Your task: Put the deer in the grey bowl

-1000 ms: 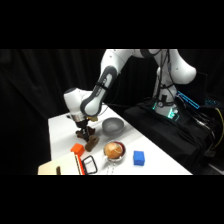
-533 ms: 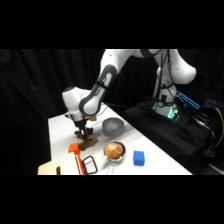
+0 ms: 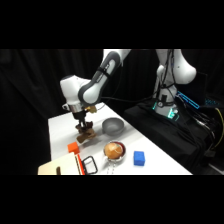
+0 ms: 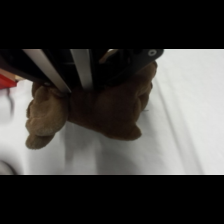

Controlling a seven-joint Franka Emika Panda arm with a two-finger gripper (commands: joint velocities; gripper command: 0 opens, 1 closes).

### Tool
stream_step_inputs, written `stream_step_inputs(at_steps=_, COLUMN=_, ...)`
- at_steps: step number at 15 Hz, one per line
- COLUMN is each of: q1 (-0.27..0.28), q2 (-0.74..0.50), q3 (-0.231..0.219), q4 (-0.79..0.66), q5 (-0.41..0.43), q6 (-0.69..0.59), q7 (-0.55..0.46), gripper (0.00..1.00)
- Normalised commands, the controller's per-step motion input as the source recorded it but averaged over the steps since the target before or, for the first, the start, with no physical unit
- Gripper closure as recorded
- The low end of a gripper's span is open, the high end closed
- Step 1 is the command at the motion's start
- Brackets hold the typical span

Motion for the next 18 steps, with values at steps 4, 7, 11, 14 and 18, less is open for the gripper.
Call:
stream_step_inputs(at_steps=4, q1=0.116, q2=-0.73, q3=-0.112, q4=-0.66, q5=-0.166, q6=-0.12, q7=0.16, gripper=0.92)
stream_step_inputs(at_steps=7, q1=0.142, q2=-0.78, q3=-0.078, q4=-0.88, q5=-0.159, q6=0.09, q7=0.19, gripper=0.92)
stream_step_inputs(at_steps=11, q1=0.16, q2=-0.66, q3=-0.025, q4=-0.85, q5=-0.155, q6=0.31, q7=0.23, gripper=0.92)
stream_step_inputs(at_steps=14, q1=0.105, q2=-0.37, q3=0.002, q4=-0.59, q5=-0.142, q6=0.46, q7=0.21, gripper=0.93)
stream_step_inputs(at_steps=18, q1=0.033, q2=-0.08, q3=-0.037, q4=-0.33, q5=-0.168, q6=0.49, q7=0.17, gripper=0.93)
